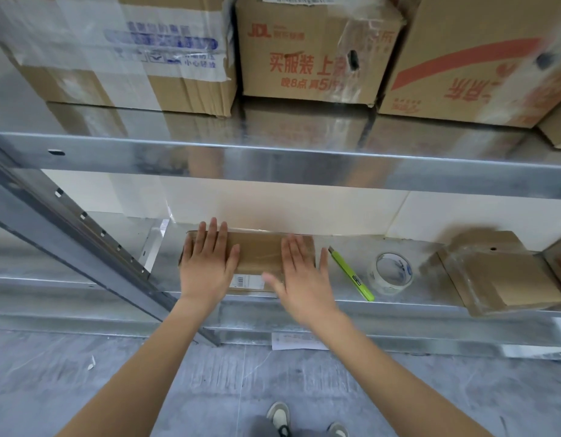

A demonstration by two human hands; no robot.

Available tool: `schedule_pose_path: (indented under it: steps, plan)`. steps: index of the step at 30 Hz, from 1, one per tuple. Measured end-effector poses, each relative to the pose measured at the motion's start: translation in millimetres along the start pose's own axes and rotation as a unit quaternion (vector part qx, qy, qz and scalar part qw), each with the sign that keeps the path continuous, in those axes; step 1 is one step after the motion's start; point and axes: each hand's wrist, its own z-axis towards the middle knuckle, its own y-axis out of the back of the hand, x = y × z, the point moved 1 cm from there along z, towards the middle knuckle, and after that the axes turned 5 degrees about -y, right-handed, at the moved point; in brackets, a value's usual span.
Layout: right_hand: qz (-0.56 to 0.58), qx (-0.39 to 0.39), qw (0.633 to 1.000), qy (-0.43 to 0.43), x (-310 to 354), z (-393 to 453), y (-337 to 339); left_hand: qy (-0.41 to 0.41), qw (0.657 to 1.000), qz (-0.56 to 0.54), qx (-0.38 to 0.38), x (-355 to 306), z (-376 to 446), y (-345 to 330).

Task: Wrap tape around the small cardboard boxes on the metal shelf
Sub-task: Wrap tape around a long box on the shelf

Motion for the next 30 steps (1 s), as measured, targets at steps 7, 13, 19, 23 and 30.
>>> schedule_pose_path:
  steps: [7,13,19,23,30]
  plan:
    - [0.093,-0.068,0.992,0.056,-7,-31,-9,-0.006,1.000,-0.012,0.001,2,4,-2]
    - [0.307,0.050,0.950,-0.026,-48,24,19,-0.017,1.000,-0.007,0.000,3,-2,-2]
    - [0.477,0.121,0.865,-0.096,-69,47,25,-0.082,0.995,-0.004,-0.055,4,-20,2]
    - [0.513,0.218,0.815,-0.156,-79,55,15,-0.119,0.992,-0.028,0.039,1,-29,-26]
    - [0.150,0.019,0.984,-0.091,-38,64,-15,-0.102,0.994,-0.010,0.050,-8,-22,-40]
